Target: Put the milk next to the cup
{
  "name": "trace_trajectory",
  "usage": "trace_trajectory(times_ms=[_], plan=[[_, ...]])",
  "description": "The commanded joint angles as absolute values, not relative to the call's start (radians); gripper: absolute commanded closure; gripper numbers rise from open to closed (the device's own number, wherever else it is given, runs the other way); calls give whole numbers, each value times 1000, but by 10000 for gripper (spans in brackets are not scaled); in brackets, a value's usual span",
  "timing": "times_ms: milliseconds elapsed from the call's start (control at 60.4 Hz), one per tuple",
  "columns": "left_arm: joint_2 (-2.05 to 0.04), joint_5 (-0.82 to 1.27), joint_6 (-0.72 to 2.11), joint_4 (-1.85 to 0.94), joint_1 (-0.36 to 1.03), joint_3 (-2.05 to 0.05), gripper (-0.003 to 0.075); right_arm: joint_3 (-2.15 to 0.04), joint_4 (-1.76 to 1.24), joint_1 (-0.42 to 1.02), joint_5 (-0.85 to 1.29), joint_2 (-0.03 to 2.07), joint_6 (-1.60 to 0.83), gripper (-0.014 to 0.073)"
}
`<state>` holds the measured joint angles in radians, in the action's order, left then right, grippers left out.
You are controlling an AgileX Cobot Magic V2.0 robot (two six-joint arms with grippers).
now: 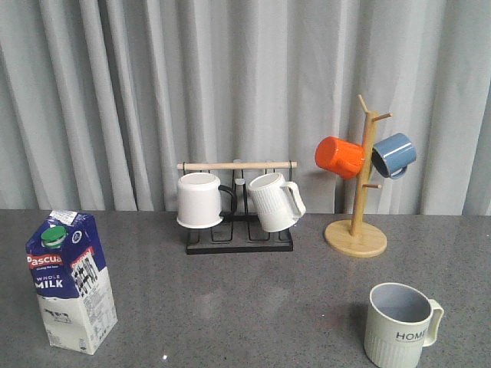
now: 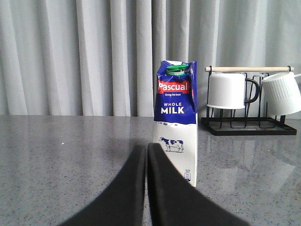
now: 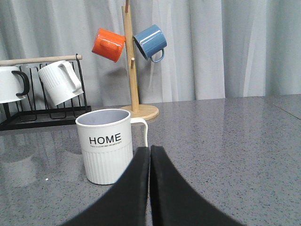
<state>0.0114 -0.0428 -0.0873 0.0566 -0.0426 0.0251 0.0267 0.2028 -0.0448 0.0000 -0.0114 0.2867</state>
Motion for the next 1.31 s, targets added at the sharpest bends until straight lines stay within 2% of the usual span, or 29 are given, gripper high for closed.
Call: trace_trajectory(times_ms=[0,877,1109,1291], plan=[[24,-118,-95,54,-40,45,727,35,207,-42,-70,-21,282,599],[24,-127,-98,54,-40,44,727,34,207,-44,-73,-21,282,599],[24,-195,-114,51,-40,44,727,34,125,-44,-142,-21,290,599],[24,-310,-298,50,-40,44,727,15,60,-44,-126,-21,288,599]])
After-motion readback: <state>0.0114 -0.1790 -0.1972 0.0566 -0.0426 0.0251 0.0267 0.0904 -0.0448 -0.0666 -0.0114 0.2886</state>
